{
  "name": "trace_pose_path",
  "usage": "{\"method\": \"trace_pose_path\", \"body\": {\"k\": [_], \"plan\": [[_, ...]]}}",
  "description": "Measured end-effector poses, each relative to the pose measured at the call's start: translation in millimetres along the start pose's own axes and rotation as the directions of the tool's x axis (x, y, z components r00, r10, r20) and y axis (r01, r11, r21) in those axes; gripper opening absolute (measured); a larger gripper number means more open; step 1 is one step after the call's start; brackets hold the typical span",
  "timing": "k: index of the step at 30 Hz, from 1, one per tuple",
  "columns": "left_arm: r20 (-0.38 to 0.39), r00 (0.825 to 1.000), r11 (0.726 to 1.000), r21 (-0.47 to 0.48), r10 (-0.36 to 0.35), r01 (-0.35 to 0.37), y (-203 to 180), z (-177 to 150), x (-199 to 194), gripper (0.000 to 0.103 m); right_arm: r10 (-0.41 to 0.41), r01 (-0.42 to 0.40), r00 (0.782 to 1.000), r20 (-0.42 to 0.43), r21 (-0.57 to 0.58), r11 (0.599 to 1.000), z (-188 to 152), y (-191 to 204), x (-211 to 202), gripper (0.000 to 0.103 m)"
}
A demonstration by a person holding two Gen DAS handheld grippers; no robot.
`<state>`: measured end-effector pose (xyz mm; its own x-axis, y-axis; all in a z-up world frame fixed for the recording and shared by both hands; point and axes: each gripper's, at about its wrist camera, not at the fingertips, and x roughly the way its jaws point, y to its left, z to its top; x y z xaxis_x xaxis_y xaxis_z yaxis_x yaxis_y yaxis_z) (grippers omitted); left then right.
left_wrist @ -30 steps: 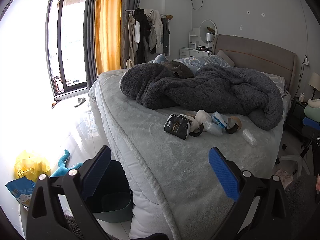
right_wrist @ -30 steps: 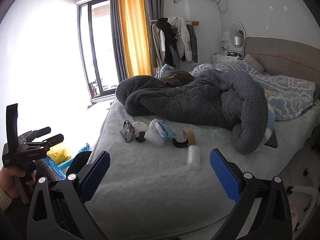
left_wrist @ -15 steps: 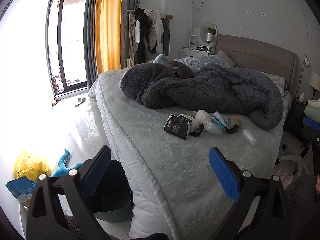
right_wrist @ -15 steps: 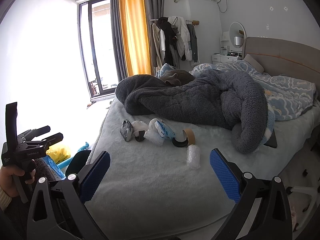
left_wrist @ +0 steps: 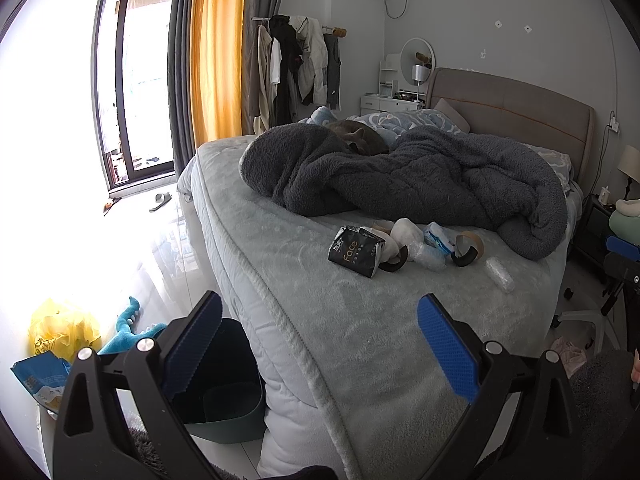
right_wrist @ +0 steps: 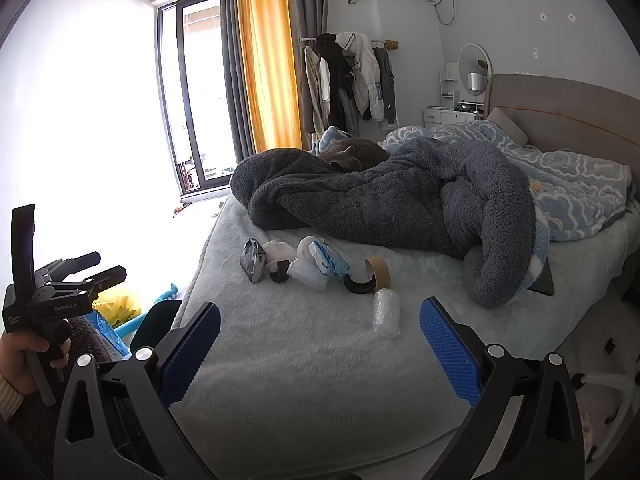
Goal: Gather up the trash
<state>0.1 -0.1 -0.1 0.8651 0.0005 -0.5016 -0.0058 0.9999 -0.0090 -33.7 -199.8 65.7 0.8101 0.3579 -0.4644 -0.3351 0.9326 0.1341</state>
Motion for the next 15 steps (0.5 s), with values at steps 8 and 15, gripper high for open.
{"method": "trace_pose_path", "body": {"k": [8, 15], "plan": [[-0.002, 1.000, 1.000, 0.000, 0.000, 0.000, 0.1, 0.1, 0.2, 0.100, 0.000, 0.000, 1.000, -0.001, 0.000, 1.000, 0.3, -0.4, 0.0, 0.100], [-0.006, 1.000, 1.000, 0.000, 0.006, -0.006, 1.6, -0.1, -1.8, 0.100, 0.000, 0.000, 1.000, -0.001, 0.002, 1.000, 2.8, 0.3, -1.6, 0.100]]}}
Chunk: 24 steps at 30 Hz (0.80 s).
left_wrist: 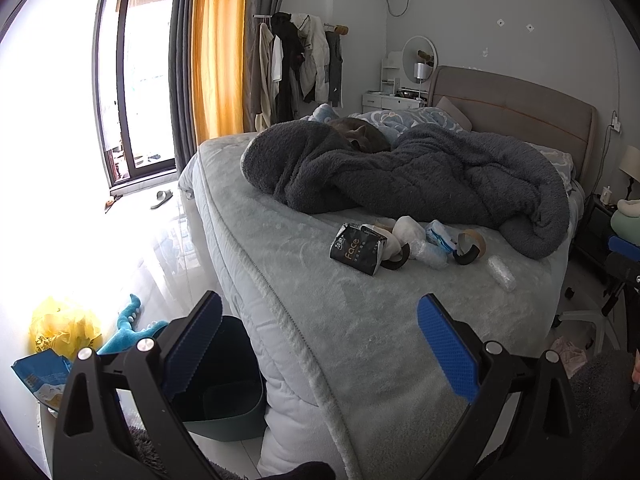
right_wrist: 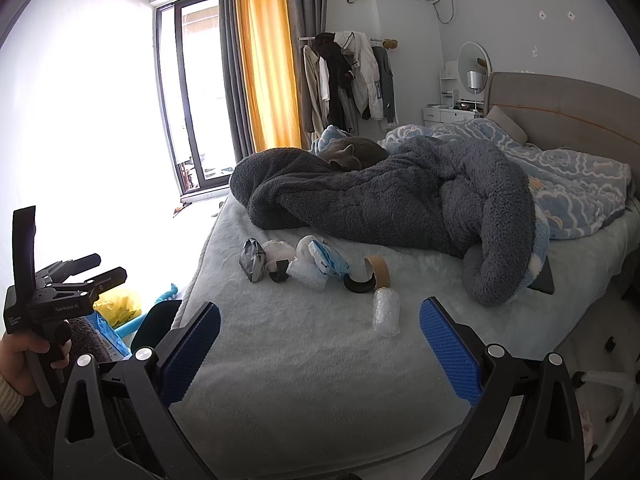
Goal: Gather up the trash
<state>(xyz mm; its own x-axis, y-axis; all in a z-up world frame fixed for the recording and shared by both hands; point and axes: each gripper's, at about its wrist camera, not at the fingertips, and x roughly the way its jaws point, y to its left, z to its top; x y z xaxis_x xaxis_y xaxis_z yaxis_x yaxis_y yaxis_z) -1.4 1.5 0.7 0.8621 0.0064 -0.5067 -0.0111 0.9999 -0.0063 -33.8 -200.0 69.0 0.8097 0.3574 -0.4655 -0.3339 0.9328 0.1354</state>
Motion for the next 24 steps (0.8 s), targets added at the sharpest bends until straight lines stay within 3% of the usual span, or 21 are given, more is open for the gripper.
{"method": "trace_pose_path", "body": {"k": [6, 10, 21, 24], "plan": [[-0.016, 1.000, 1.000, 0.010, 0.002, -0.002, 0.5, -0.6, 3.8, 0.100, -0.013, 0.013, 1.000, -0.021, -0.017, 1.000, -3.4, 0.2, 3.9, 0.101], [-0.005, 0.999, 0.999, 0.023, -0.038, 0.038, -2.1, -0.8, 6.6, 0.100, -0.046, 0.043, 0.997, -0.061, -0.040, 0.998, -3.2, -0.5, 9.9, 0.100], [-0.006, 0.986, 0.982, 0.091, -0.169, 0.168, -0.9, 7.4, 31.0, 0.098, -0.052, 0.056, 0.994, -0.100, 0.044, 0.997, -4.7, -14.8, 42.3, 0.100], [-0.016, 0.984, 0.978, 0.114, -0.176, 0.177, 4.7, 9.5, 44.2, 0.098, -0.062, 0.070, 0.992, -0.114, 0.068, 0.995, -6.0, -19.6, 56.4, 0.093]]}}
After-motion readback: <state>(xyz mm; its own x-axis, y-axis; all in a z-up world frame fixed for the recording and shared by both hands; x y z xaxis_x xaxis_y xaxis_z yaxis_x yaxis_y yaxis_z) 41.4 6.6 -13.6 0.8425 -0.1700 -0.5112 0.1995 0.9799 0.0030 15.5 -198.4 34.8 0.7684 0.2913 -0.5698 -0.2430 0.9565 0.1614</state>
